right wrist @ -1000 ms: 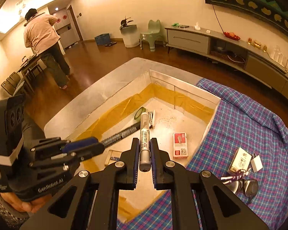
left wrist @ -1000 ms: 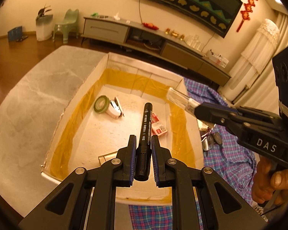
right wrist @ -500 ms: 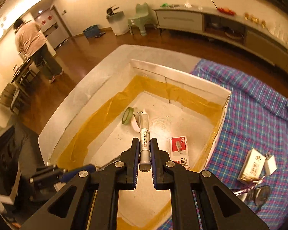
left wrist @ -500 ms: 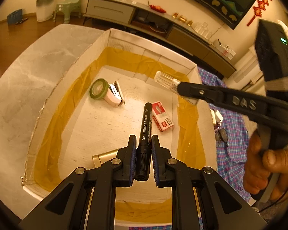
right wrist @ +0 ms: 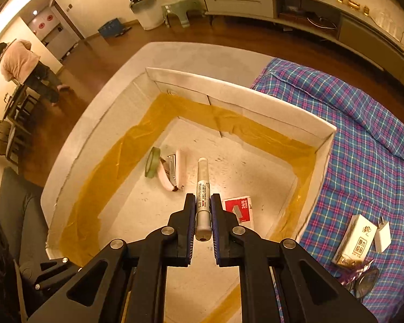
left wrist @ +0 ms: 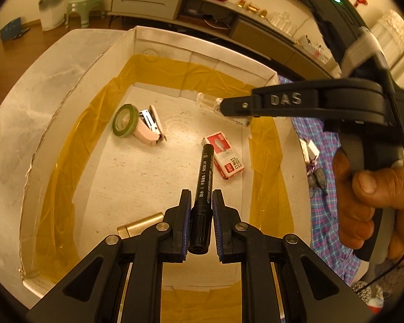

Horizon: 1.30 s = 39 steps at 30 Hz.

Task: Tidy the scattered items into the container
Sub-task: 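Open both tools to drop the marker and white tube into the box, then move both tools back over the remaining items on the shirt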

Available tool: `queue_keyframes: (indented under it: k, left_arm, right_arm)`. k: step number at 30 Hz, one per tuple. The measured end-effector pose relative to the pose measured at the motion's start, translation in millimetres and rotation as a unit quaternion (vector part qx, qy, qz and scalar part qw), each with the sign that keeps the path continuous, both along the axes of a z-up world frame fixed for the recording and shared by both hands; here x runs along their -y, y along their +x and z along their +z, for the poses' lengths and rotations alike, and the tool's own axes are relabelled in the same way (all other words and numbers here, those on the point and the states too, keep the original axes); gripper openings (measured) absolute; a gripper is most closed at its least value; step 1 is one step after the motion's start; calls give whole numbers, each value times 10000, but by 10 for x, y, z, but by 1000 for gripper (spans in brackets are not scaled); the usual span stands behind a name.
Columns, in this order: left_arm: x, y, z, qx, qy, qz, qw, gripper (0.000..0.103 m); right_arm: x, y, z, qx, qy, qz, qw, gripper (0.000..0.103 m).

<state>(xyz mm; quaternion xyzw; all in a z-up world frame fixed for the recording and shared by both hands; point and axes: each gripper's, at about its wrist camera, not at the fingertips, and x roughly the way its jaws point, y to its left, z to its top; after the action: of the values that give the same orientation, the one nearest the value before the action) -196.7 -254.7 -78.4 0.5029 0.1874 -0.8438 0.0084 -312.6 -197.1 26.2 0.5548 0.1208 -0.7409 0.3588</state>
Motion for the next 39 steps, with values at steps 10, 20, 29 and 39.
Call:
queue_keyframes:
  k: [10, 20, 29, 39]
  left_arm:
    - [-1, -43, -21, -29, -24, -79, 10000, 18]
    - [35, 79, 129, -322, -134, -110, 9993, 43]
    - [32, 237, 158, -314, -196, -90, 9993, 43]
    - [-150, 477, 424, -552, -428, -179, 9974, 43]
  right_arm:
    - [225, -92, -77, 51, 214, 57, 9997, 13]
    - [262, -2, -78, -5, 258, 167, 9995, 21]
    - [71, 136, -18, 91, 110, 185, 9997, 21]
    - [-339, 370, 134, 205, -202, 220, 9993, 21]
